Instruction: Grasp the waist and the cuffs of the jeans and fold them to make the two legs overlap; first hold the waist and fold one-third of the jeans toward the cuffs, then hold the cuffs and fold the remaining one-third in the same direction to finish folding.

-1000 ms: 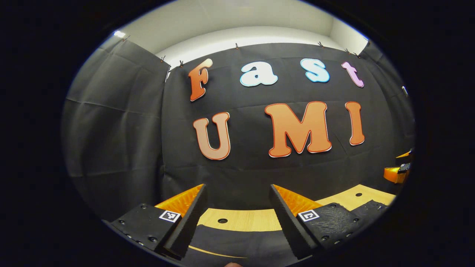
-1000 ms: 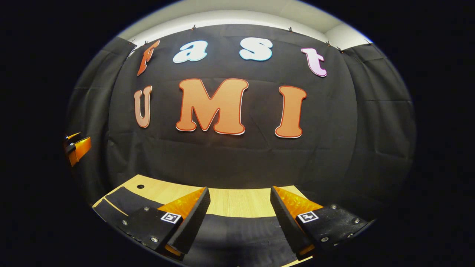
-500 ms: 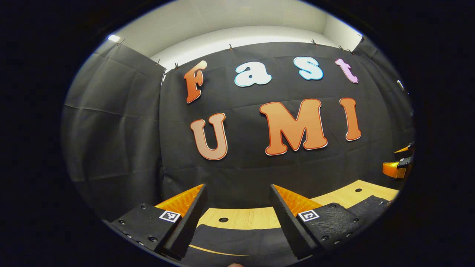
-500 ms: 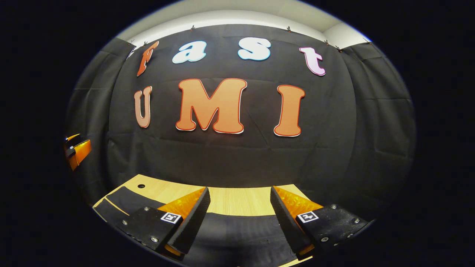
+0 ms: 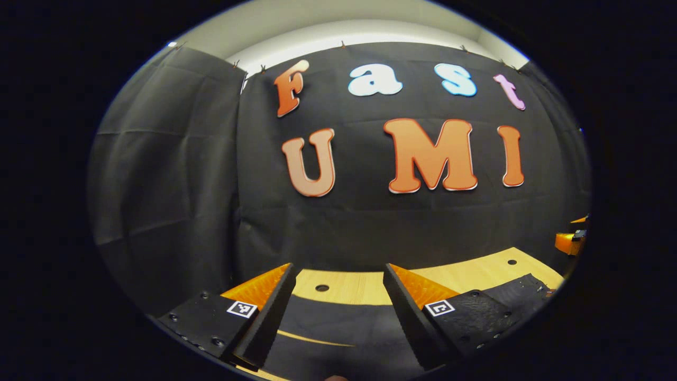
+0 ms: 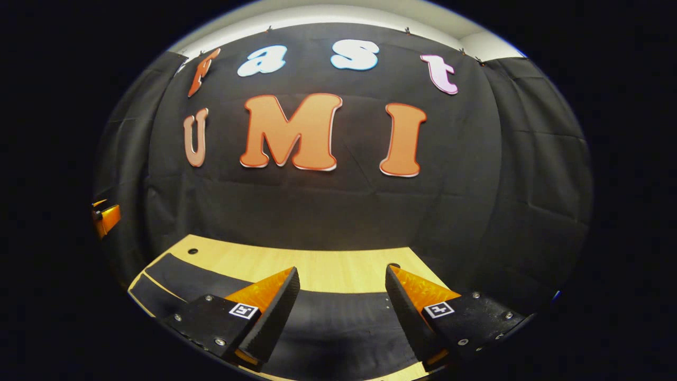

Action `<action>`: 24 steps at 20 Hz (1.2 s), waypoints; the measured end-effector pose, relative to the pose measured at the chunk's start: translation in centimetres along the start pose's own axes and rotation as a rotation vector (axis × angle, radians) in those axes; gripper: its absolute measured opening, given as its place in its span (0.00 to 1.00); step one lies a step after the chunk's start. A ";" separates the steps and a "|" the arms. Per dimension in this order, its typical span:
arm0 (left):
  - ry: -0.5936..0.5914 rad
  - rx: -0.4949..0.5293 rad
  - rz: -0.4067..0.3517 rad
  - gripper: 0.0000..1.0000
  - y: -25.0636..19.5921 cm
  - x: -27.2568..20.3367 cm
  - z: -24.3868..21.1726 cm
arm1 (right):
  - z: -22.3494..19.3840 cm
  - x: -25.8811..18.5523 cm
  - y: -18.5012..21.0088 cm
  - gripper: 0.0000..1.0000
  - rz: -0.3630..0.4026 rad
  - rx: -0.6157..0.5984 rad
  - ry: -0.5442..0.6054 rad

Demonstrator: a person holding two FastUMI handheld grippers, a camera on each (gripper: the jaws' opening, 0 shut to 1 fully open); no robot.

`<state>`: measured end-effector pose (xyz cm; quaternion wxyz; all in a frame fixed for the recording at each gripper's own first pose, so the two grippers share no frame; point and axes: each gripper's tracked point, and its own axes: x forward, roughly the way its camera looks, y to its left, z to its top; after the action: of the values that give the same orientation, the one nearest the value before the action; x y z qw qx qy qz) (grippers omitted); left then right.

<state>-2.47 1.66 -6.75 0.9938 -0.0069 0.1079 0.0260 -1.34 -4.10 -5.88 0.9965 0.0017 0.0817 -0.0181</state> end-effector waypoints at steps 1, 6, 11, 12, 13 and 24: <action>0.040 -0.012 0.022 0.99 1.0 0.1 -1.1 | -1.0 0.1 -0.9 0.98 -0.006 0.012 0.030; 0.238 -0.103 0.124 0.99 6.1 0.3 -6.7 | -6.4 0.2 -5.7 0.98 -0.055 0.065 0.210; 0.470 -0.192 0.226 1.00 11.4 -0.2 -12.5 | -13.1 0.8 -10.8 0.98 -0.152 0.237 0.415; 0.515 -0.208 0.244 1.00 12.4 -0.5 -13.9 | -14.6 0.7 -11.6 0.98 -0.165 0.284 0.462; 0.564 -0.227 0.259 1.00 13.1 -0.9 -15.4 | -16.3 1.0 -12.0 0.99 -0.185 0.329 0.513; 1.010 -0.496 0.352 0.99 15.6 -2.3 -27.0 | -29.6 0.8 -17.6 0.98 -0.365 0.678 0.894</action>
<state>-11.35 16.55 -32.77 0.7688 -0.2326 0.5580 0.2084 -6.05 -21.51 -35.24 0.7899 0.3136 0.4825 -0.2118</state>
